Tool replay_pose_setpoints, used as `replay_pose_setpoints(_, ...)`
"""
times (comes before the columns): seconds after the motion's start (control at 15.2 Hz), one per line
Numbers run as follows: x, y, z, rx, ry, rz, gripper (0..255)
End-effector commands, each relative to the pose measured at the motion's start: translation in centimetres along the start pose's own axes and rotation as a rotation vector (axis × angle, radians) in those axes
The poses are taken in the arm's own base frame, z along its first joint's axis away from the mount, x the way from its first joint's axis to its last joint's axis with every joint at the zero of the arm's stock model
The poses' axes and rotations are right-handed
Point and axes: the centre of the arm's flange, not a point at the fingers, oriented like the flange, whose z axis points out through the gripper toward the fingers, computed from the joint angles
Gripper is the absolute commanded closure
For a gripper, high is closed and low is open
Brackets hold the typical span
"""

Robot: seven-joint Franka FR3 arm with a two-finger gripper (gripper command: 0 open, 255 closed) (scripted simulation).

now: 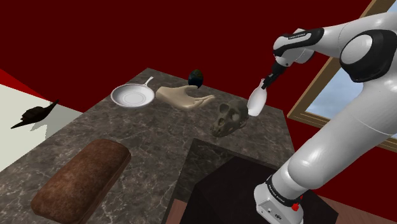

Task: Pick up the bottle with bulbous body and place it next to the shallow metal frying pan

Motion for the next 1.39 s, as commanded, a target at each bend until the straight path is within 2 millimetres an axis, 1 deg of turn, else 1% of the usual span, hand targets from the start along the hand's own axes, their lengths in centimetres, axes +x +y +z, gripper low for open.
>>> replay_pose_setpoints(0.0,0.2,-0.1,-1.1,0.0,0.0,0.0,255)
replay_pose_setpoints(1.32,1.5,-0.1,-11.6,0.0,0.0,0.0,255)
